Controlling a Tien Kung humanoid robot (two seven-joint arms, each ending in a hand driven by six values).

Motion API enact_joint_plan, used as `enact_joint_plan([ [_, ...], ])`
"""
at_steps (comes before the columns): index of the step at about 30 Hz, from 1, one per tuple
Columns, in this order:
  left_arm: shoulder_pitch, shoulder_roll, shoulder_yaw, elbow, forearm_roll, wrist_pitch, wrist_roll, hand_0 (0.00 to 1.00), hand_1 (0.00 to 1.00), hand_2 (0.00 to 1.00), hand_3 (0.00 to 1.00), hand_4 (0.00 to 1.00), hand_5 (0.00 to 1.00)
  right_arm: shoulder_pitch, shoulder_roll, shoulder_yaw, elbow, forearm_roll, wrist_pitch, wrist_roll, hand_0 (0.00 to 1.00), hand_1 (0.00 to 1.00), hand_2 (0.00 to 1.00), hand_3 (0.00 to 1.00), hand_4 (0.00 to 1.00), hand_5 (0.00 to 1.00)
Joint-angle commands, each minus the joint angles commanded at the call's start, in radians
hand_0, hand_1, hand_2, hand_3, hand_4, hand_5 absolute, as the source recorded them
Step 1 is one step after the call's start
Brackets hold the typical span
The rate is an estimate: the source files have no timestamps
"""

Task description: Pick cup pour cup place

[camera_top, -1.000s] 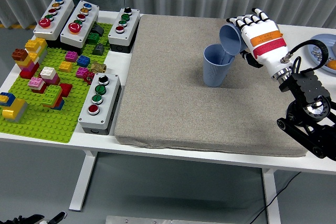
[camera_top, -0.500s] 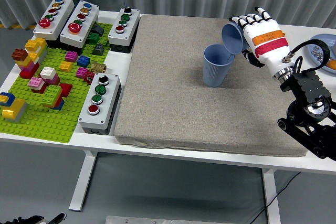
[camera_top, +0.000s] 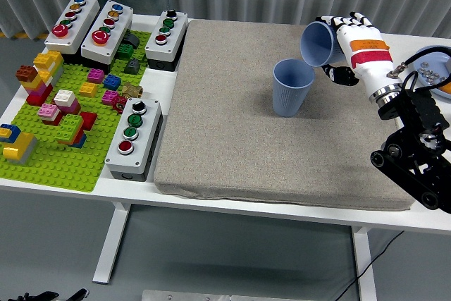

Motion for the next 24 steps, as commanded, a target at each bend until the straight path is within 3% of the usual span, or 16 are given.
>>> enact_joint_plan([
  [6, -0.002, -0.001, 0.001, 0.0, -0.001, 0.0, -0.001, 0.766, 0.759, 0.813, 0.657, 0.499, 0.998, -0.021, 0.0, 0.099, 0.004, 0.253, 0.051, 0.007, 0.95, 0.789, 0.725, 0.685, 0.695, 0.002],
  [15, -0.003, -0.004, 0.0, 0.0, -0.003, 0.0, -0.001, 0.766, 0.758, 0.812, 0.655, 0.497, 0.998, -0.085, 0.008, 0.278, 0.021, 0.637, 0.188, -0.037, 0.944, 0.794, 0.73, 0.687, 0.693, 0.002],
  [20, -0.004, -0.006, -0.001, 0.0, -0.002, -0.001, -0.001, 0.766, 0.758, 0.812, 0.655, 0.497, 0.998, -0.12, 0.015, 0.333, 0.03, 0.81, 0.202, -0.047, 0.944, 0.794, 0.73, 0.687, 0.693, 0.002],
  [24, -0.005, -0.007, 0.0, 0.0, -0.001, -0.001, -0.002, 0.765, 0.757, 0.812, 0.654, 0.495, 0.998, -0.15, 0.02, 0.355, 0.034, 0.818, 0.195, -0.037, 0.941, 0.792, 0.727, 0.687, 0.69, 0.002],
])
